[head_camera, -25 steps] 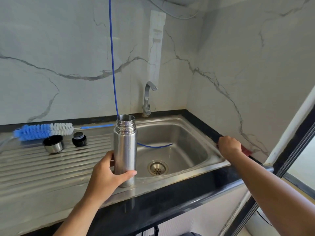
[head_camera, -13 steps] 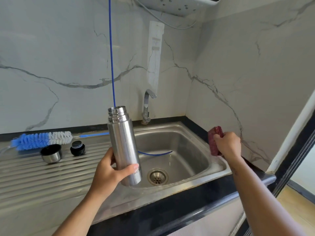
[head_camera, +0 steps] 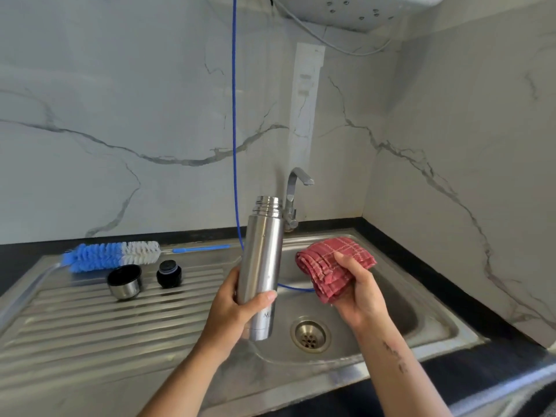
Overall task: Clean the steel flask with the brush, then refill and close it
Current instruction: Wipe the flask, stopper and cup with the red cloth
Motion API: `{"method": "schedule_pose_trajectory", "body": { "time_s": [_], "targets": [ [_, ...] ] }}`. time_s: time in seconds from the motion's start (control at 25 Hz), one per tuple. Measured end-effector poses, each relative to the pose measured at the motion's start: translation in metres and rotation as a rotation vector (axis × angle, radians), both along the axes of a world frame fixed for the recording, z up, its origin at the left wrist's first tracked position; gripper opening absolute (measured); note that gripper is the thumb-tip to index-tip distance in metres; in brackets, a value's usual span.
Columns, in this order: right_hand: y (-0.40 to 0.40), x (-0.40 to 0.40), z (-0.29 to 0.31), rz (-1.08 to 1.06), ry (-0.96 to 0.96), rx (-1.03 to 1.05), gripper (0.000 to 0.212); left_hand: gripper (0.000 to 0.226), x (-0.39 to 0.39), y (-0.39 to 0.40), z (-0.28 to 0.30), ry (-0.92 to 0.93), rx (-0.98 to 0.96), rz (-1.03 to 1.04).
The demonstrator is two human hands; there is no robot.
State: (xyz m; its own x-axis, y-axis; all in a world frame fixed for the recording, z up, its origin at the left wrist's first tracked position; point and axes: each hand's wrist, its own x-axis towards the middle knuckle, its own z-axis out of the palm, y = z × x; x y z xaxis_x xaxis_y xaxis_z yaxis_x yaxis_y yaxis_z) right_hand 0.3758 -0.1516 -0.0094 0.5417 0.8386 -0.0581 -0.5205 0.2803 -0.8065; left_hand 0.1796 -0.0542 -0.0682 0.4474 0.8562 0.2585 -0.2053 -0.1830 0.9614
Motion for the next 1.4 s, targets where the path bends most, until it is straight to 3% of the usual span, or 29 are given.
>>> {"method": "schedule_pose_trajectory", "body": {
  "time_s": [0.12,0.2,0.28,0.4,0.48,0.56,0.64,0.72,0.84,1.0,1.08,1.24,1.4],
  "targets": [
    [0.021,-0.017,0.005,-0.055,-0.15,0.028,0.04,0.064,0.002,0.008,-0.002,-0.073,-0.121,-0.001],
    [0.031,-0.037,0.008,-0.116,-0.396,0.007,0.036,0.05,0.006,0.007,0.004,-0.134,-0.2,-0.022],
    [0.034,-0.066,0.001,-0.06,-0.71,0.092,0.044,0.044,0.008,0.006,0.006,-0.149,-0.237,-0.023],
    [0.028,-0.101,-0.036,0.103,-1.182,0.142,0.075,0.059,0.003,0.011,0.005,-0.16,-0.266,-0.066],
    [0.021,-0.109,-0.058,0.074,-1.424,0.054,0.079,0.068,-0.004,0.018,0.002,-0.201,-0.345,-0.103],
    [0.019,-0.111,-0.063,-0.01,-1.555,0.062,0.077,0.064,-0.01,0.019,-0.003,-0.132,-0.24,-0.051],
    [0.026,-0.112,-0.056,-0.117,-1.651,0.091,0.068,0.038,-0.007,0.01,0.0,0.011,-0.042,0.001],
    [0.039,-0.112,-0.038,-0.267,-1.744,0.048,0.058,0.03,-0.001,-0.001,0.005,0.108,0.134,0.063],
    [0.065,-0.105,-0.003,-0.416,-1.698,-0.017,0.053,0.038,0.003,-0.002,0.011,0.018,0.174,0.084],
    [0.086,-0.088,0.041,-0.192,-1.207,-0.086,0.061,0.048,0.0,-0.005,0.01,-0.022,0.121,0.123],
    [0.077,-0.091,0.04,-0.136,-1.11,-0.08,0.061,0.049,-0.001,-0.005,0.01,-0.058,0.075,0.124],
    [0.039,-0.123,-0.003,0.011,-1.077,-0.082,0.056,0.051,-0.009,0.001,0.017,-0.207,-0.022,0.171],
    [0.013,-0.137,-0.043,0.071,-1.074,-0.042,0.062,0.054,-0.016,0.002,0.026,-0.171,0.039,0.215]
  ]
}}
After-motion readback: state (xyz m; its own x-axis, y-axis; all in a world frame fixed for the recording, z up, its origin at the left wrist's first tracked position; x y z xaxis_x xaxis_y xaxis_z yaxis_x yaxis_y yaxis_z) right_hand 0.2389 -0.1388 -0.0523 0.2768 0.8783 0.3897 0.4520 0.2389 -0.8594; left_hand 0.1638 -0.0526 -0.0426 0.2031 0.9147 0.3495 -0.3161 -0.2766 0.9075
